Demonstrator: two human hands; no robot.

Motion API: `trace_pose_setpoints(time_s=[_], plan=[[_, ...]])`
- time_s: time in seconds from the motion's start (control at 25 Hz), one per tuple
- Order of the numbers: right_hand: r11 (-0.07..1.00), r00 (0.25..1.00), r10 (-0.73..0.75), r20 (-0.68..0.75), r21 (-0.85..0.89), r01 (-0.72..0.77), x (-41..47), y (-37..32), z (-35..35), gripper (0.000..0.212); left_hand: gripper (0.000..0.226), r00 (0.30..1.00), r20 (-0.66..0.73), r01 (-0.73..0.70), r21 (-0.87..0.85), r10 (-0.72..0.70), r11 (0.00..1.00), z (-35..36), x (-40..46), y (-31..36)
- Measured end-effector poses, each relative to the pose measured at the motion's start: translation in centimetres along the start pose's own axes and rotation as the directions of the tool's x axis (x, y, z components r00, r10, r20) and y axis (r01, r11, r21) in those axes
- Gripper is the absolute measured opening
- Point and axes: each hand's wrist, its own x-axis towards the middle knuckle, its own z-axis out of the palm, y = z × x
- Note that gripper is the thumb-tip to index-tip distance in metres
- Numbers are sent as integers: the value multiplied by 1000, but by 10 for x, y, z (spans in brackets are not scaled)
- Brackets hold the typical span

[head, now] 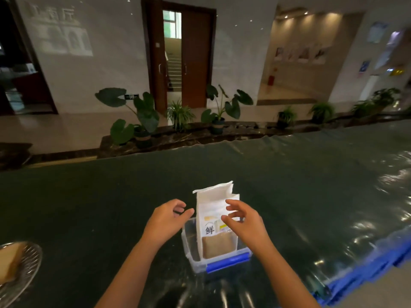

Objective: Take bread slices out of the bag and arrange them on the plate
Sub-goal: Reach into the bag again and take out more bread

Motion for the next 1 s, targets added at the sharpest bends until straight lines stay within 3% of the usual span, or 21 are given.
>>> trace_pose_setpoints(time_s=[0.2, 0.44, 0.6, 0.76, 0.88, 1.0], plan=[[992, 990, -83, 114, -82, 93, 47, 17, -33, 44, 40, 993, -6, 116, 104, -116, 988, 22, 54, 16], [920, 916, -194, 352, -258, 294, 114, 38, -47, 49, 51, 966, -22, 242, 431, -258, 869, 57, 84, 28], [712, 730, -272, 627, -379, 591, 159, 52, -39, 53, 58, 925, -178, 377, 524, -335, 764, 85, 100, 39], [491, 504, -306, 808, -319, 810, 181, 64, -36, 55, 43, 874, -259, 485, 508, -411, 712, 98, 107, 49], [422, 412, -316, 855, -263, 868, 193, 74, -45, 52, 14, 839, -334, 539, 407, -429, 737, 97, 100, 44], [414, 349, -324, 879, -200, 888, 194, 84, -61, 47, 20, 802, -378, 576, 279, -463, 769, 92, 80, 36]])
